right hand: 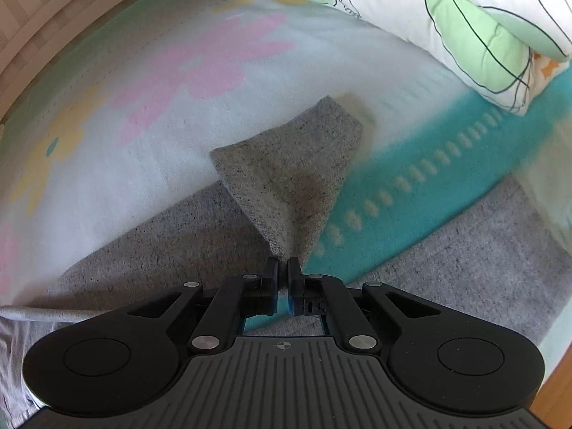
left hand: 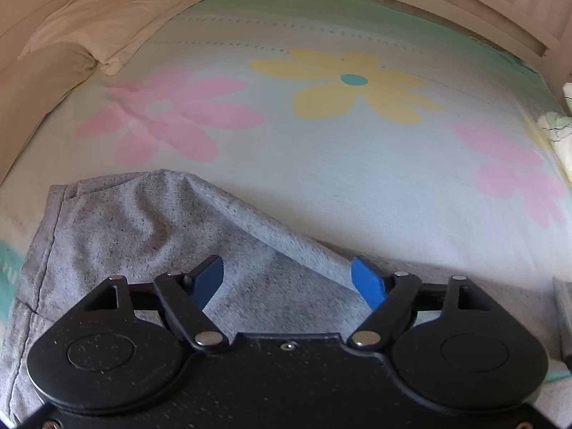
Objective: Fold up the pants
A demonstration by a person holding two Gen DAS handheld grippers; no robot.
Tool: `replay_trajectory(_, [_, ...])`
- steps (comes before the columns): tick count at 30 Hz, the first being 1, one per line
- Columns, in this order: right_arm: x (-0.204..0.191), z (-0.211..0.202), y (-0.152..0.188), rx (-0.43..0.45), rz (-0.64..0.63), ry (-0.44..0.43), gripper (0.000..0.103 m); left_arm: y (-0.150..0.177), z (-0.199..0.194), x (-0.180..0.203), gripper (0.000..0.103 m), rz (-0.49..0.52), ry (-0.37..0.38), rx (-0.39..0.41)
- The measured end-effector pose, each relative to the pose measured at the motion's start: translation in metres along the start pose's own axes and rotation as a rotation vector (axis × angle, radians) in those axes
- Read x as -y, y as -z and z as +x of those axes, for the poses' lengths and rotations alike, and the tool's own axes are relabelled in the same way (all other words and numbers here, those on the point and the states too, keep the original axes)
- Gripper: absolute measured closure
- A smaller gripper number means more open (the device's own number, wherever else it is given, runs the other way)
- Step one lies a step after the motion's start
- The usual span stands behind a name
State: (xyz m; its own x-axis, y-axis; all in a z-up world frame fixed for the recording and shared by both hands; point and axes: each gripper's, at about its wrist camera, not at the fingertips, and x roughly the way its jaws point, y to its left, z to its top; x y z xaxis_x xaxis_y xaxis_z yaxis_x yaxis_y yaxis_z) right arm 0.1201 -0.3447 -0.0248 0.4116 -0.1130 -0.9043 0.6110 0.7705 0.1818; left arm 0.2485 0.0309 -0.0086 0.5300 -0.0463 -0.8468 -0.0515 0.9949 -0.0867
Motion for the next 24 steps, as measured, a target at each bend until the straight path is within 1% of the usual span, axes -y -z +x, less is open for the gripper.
replay_trajectory(8, [-0.001,-0.005,-0.01,0.015,-0.033,-0.006,0.098,-0.017,0.023,-0.008,0.022,-0.016,-0.043,0.008])
replay_trajectory(11, [-0.003,-0.008,-0.015,0.01,-0.039,-0.013,0.098,-0.021,0.037,-0.01,0.021,-0.024,-0.046,-0.012])
replay_trajectory(12, [0.002,-0.001,-0.017,0.006,-0.034,-0.018,0.098,-0.022,0.043,-0.011,0.021,-0.025,-0.045,-0.022])
replay_trajectory(15, [0.011,0.003,-0.015,-0.011,-0.013,-0.025,0.098,-0.023,0.055,-0.011,0.021,-0.027,-0.051,-0.032])
replay_trajectory(21, [0.008,0.007,-0.014,-0.018,-0.026,-0.022,0.098,-0.027,0.074,-0.014,0.021,-0.043,-0.078,-0.063])
replay_trajectory(22, [0.007,0.007,-0.015,-0.018,-0.026,-0.023,0.098,-0.027,0.076,-0.015,0.026,-0.036,-0.088,-0.066])
replay_trajectory(23, [0.007,0.007,-0.016,-0.018,-0.027,-0.026,0.098,-0.026,0.078,-0.014,0.035,-0.026,-0.108,-0.067])
replay_trajectory(24, [0.006,0.007,-0.016,-0.017,-0.029,-0.028,0.098,-0.026,0.079,-0.015,0.061,-0.017,-0.127,-0.071])
